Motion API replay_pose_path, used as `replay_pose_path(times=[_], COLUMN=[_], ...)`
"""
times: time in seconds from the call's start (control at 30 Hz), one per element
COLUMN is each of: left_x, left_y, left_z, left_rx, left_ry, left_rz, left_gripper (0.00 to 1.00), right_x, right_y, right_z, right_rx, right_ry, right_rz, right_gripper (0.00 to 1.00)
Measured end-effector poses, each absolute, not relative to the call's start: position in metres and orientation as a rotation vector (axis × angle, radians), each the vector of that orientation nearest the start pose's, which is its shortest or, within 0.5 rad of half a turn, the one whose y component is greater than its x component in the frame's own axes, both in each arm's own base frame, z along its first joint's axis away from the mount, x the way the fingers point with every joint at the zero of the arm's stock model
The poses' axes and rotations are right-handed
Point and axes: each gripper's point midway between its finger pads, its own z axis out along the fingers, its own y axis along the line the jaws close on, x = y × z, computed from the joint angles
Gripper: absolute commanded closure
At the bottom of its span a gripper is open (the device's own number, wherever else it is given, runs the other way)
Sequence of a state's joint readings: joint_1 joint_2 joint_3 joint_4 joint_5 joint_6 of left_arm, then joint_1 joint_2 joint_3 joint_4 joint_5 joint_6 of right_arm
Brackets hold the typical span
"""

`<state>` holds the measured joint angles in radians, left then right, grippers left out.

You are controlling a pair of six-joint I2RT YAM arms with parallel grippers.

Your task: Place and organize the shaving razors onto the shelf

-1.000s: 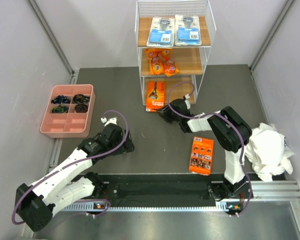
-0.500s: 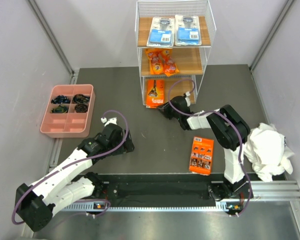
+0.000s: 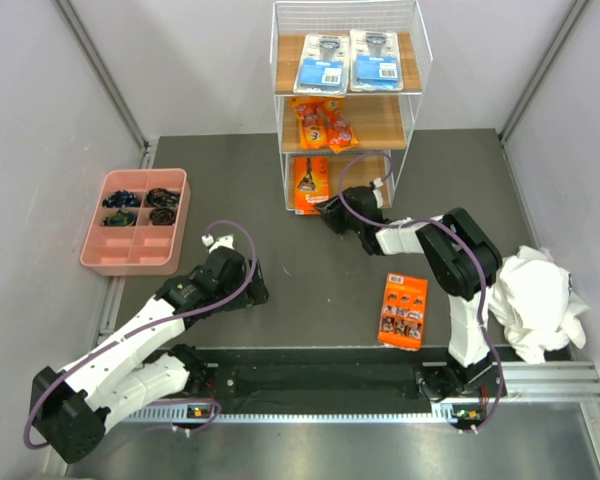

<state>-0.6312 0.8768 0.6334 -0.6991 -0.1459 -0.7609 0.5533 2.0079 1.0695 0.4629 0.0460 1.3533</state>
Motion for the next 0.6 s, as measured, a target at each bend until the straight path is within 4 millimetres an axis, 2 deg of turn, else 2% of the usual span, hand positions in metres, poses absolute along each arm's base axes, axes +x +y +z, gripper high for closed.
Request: replay_pose_path(times=[0.03, 0.23, 0.4, 0.6], left_x=[0.182, 0.182, 0.182, 0.182], left_y=[-0.136, -0.136, -0.136, -0.136], left_z=[0.094, 0.094, 0.094, 0.094], left_rx=[-0.225, -0.225, -0.225, -0.225], left_ry=[2.532, 2.532, 2.532, 2.533], left_rz=[-0.387, -0.387, -0.387, -0.387], left_gripper=[0.03, 0.03, 0.03, 0.03], right_x=[0.445, 0.441, 0.434, 0.428], right_y=[0.314, 0.315, 0.313, 0.314], right_z=[0.067, 0.063, 0.065, 0.088], right_rx=[0.902, 0.879, 0.843, 0.787], right_ry=[2.060, 2.092, 2.125, 2.109], right_rz=[1.089, 1.079, 1.042, 1.045], right_gripper=[0.41, 0.13, 0.06, 0.05])
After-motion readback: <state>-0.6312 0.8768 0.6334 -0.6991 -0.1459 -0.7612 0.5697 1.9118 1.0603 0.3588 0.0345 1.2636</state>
